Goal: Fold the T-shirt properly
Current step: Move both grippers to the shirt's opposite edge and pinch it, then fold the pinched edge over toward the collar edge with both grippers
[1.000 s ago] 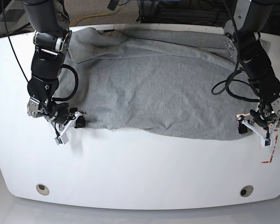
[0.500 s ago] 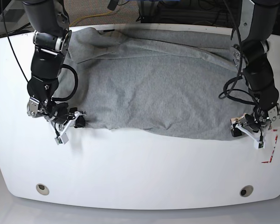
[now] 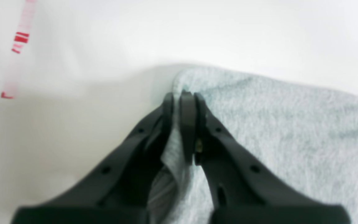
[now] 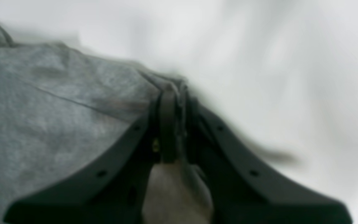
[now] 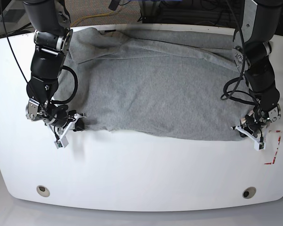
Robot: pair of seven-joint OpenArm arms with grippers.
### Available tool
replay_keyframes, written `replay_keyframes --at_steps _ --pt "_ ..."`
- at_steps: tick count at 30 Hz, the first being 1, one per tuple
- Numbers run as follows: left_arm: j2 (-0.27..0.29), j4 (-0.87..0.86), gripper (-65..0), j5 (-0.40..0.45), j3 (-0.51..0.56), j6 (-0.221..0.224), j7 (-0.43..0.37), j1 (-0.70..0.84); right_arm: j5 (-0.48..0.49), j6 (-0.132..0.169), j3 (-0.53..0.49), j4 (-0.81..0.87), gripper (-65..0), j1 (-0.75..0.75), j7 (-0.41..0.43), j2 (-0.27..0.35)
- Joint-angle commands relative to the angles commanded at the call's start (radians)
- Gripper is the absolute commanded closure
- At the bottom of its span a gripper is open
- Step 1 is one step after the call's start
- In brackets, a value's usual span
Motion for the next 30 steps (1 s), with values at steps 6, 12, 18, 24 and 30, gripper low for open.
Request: replay_keyframes --at_steps 6,12,18,24,30 --pt "0.008 0.203 0.0 -0.002 0.003 -0.002 0.101 0.055 0.002 0.0 0.002 0.135 -4.1 -0.003 -0.081 0.014" --pt "0.052 0.43 0.0 -0.002 -0.002 -0.091 0.218 0.121 0.009 0.0 0.005 0.29 -4.1 -0.014 -0.187 0.025" --pt "0.086 0.674 0.0 -0.002 -0.003 -0.114 0.373 0.218 0.011 0.0 0.006 0.486 -4.1 -0.087 -0.287 0.025" --pt "0.091 0.902 0.0 -0.002 0.002 -0.117 0.486 0.35 0.011 0.0 0.008 0.672 -4.1 -0.199 -0.339 0.02" --pt "0.107 1.056 0.0 0.005 -0.003 -0.181 0.517 0.5 0.012 0.0 0.054 0.821 -4.1 -0.321 -0.408 0.015"
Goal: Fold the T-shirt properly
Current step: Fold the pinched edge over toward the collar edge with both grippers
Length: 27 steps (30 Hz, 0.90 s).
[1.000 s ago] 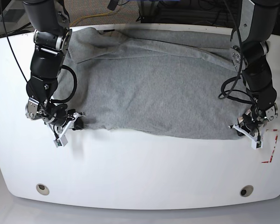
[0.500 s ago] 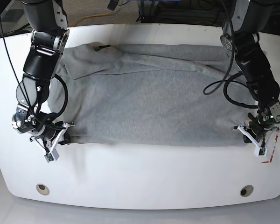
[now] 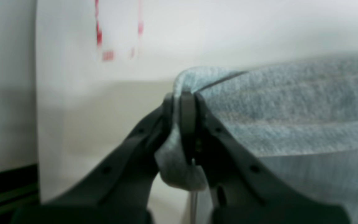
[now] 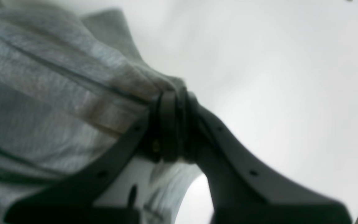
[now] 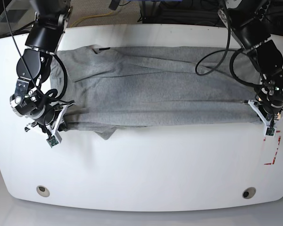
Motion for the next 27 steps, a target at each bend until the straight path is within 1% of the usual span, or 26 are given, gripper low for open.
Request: replay_keyframes --at_steps 4,7,10,14,16,17,18,19,20,21,23,24,26,27 --pt "0.003 0.052 0.0 0.0 0.0 -0.029 0.006 0.094 0.0 0.0 0.06 0.077 -4.1 -0.057 -0.063 -0.043" --pt "0.003 0.075 0.0 -0.003 0.0 -0.031 0.023 0.15 0.0 0.0 0.103 0.141 -4.1 -0.114 -0.104 -0.069" --pt "0.003 0.084 0.0 -0.005 -0.002 -0.031 0.043 0.192 0.0 0.0 0.11 0.169 -4.6 -0.17 -0.11 -0.086" --pt "-0.002 0.077 0.0 -0.005 0.005 -0.031 0.046 0.244 0.0 0.0 0.115 0.169 -4.9 -0.241 -0.106 -0.109" --pt "-0.003 0.077 -3.8 -0.005 0.018 -0.032 0.046 0.275 0.0 0.0 0.112 0.169 -5.2 -0.261 -0.106 -0.112" --pt "-0.005 0.077 -7.6 -0.002 0.032 -0.032 0.046 0.284 0.0 0.0 0.11 0.169 -7.0 -0.262 -0.106 -0.112" --pt "-0.006 0.077 -12.1 -0.002 0.04 -0.032 0.046 0.292 0.0 0.0 0.11 0.169 -9.8 -0.261 -0.106 -0.115" --pt "-0.006 0.077 -17.9 -0.002 0.044 -0.032 0.044 0.301 0.0 0.0 0.11 0.169 -15.2 -0.255 -0.106 -0.126" --pt "-0.006 0.077 -22.6 -0.002 0.044 -0.032 0.043 0.305 0.0 0.0 0.11 0.169 -19.2 -0.239 -0.106 -0.137" --pt "-0.006 0.077 -27.6 -0.002 0.043 -0.032 0.041 0.305 0.0 0.0 0.11 0.169 -24.9 -0.224 -0.107 -0.146" --pt "-0.006 0.077 -37.8 -0.005 0.043 -0.032 0.04 0.308 0.0 0.0 0.11 0.166 -38.7 -0.186 -0.107 -0.163" --pt "-0.006 0.077 -39.4 -0.005 0.043 -0.032 0.04 0.308 0.0 0.0 0.109 0.16 -43.3 -0.167 -0.107 -0.166" --pt "-0.006 0.077 -39.2 -0.005 0.043 -0.032 0.04 0.307 0.002 0.0 0.097 0.123 -50.4 -0.123 -0.11 -0.169" --pt "-0.006 0.077 -37.9 -0.005 0.043 -0.032 0.038 0.304 0.002 0.0 0.077 0.086 -51.4 -0.087 -0.109 -0.173"
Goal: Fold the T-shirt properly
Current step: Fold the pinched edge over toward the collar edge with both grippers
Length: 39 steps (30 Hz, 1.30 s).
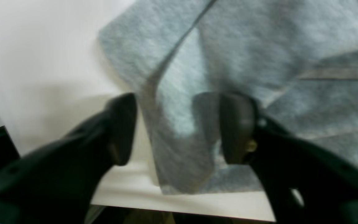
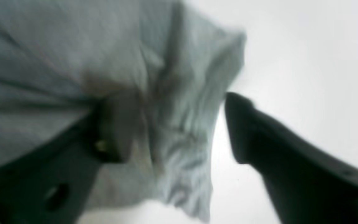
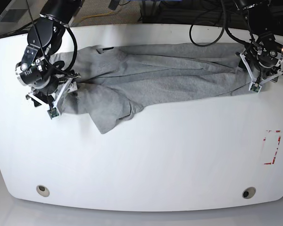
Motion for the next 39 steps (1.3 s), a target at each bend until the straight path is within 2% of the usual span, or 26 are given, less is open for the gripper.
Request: replay_keyframes --at_steps 5,14,19,22,24,26,28,30,33,39 --pt "0.0 -0.002 -34.3 0.0 0.005 0.0 0.0 -0.003 -0.002 0.0 -0.057 -0.212 -51.4 0.135 0.014 -0.005" --pt "0.0 -0.002 -34.2 0.002 0.003 0.0 0.0 0.002 -0.003 0.0 -0.144 -0.589 -51.4 0.288 0.181 -0.002" --pt "0.0 -0.003 -34.2 0.002 0.005 0.0 0.0 0.003 -0.005 0.0 -0.144 -0.743 -51.4 0.316 0.273 0.0" --pt "0.002 -0.014 -34.2 0.002 0.006 0.0 0.0 0.002 -0.005 0.0 -0.144 -0.77 -50.1 0.316 0.295 0.0" --pt "0.002 -0.038 -34.2 0.003 0.006 0.0 0.0 -0.003 -0.003 0.0 -0.144 -0.77 -43.9 0.313 0.295 -0.006" --pt "0.002 -0.063 -34.0 0.003 0.008 0.0 0.0 -0.003 -0.003 0.0 -0.144 -0.77 -32.2 0.31 0.295 -0.008" --pt "0.002 -0.081 -34.0 0.003 0.008 0.0 0.0 -0.011 -0.003 0.0 -0.144 -0.77 -13.2 0.31 0.296 -0.008" --pt "0.002 -0.097 -34.0 0.006 0.008 0.0 0.0 -0.021 -0.003 0.0 -0.144 -0.761 0.0 0.31 0.293 -0.008" --pt "-0.002 -0.126 -33.9 0.006 0.008 0.0 -0.002 -0.026 -0.002 0.0 -0.143 -0.678 0.0 0.304 0.272 -0.006" --pt "-0.029 -0.161 -33.9 0.005 0.04 0.0 -0.017 -0.025 -0.002 0.0 -0.14 -0.404 0.0 0.273 0.095 -0.002"
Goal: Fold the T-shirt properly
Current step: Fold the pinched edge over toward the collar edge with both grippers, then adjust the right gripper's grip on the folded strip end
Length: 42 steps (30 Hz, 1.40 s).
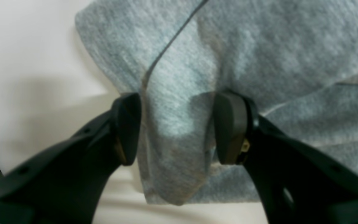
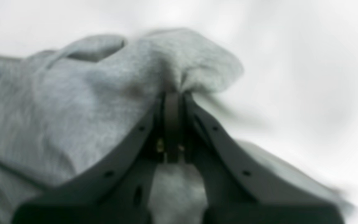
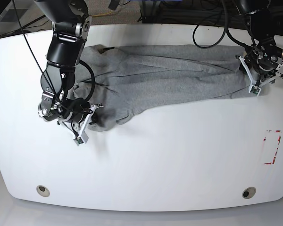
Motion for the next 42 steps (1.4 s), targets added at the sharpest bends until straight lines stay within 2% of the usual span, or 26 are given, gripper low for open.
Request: replay_keyframes --at_steps 6,11,17,19,27,34,42 --pt "-0.012 -0.008 -33.9 0.002 0.0 0.0 -0.029 0.002 0.0 0.0 0.0 0.207 0.0 -0.037 -0.158 0.002" --pt "-0.014 -0.031 -33.9 0.002 0.0 0.0 -0.029 -0.002 0.025 0.0 0.002 0.377 0.0 -0.115 -0.242 0.002" --pt "-0.034 -0.051 -33.9 -0.003 0.002 0.0 -0.029 -0.002 0.138 0.0 0.008 0.499 0.0 -0.255 -0.253 0.011" --pt "-0.034 -0.066 -33.9 -0.002 0.002 0.0 -0.029 -0.017 0.173 0.0 0.04 0.525 0.0 -0.31 -0.255 0.012" --pt "-0.064 -0.127 -33.9 -0.005 0.002 0.0 -0.037 -0.031 0.35 0.0 0.169 0.535 0.0 -0.459 -0.256 0.017" --pt "-0.068 -0.133 -34.0 0.002 0.002 0.0 -0.081 -0.029 0.456 0.0 0.241 0.548 0.0 -0.56 -0.259 0.021" --pt "-0.068 -0.133 -34.2 0.003 0.002 0.0 -0.081 -0.029 0.597 0.0 0.29 0.551 0.0 -0.689 -0.259 0.037"
